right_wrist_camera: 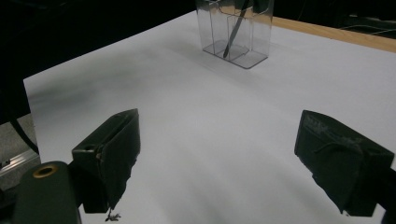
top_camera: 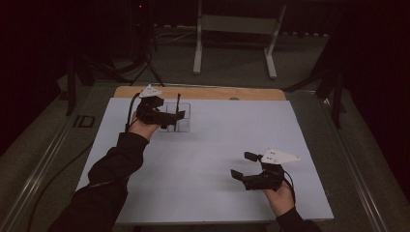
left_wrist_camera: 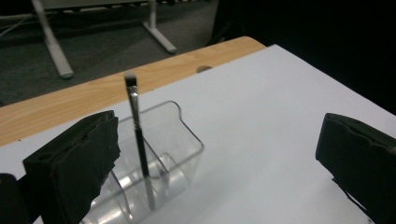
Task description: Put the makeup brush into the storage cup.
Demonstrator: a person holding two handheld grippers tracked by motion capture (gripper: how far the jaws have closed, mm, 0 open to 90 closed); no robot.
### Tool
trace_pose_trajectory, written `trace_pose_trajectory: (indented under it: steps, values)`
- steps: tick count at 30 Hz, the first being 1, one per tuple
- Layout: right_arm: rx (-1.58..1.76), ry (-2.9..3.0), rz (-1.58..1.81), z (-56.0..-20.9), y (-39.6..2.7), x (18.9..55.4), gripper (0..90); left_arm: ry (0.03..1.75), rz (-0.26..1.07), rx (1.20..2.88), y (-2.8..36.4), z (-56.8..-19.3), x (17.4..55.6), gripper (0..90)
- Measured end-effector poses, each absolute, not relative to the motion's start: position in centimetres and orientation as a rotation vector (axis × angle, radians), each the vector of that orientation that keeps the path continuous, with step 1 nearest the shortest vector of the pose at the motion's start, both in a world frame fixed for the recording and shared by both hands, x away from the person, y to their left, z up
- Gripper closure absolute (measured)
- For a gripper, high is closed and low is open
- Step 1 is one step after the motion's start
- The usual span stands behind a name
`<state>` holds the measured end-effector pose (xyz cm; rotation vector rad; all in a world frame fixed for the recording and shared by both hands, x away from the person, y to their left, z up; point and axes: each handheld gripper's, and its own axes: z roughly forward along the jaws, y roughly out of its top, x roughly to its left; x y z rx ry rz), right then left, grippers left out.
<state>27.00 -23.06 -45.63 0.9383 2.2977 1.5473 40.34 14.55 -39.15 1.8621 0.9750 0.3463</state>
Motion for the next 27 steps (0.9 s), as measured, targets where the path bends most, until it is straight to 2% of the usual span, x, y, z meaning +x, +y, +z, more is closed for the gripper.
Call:
trace_pose_trajectory:
  steps: [7,16,27]
  values:
    - [0.941,2.293,1.533,-45.7,-23.3,27.2,14.4,0.913,0.277,1.858,15.4,-38.5,38.2,1.9]
    - [0.938,2.296,1.534,-45.7,-23.4,27.2,14.4,0.847,0.322,1.857,16.1,-38.1,35.3,1.9]
    - [0.924,2.287,1.532,-45.7,-23.4,27.0,14.4,0.786,0.26,1.884,15.9,-39.3,32.8,1.9]
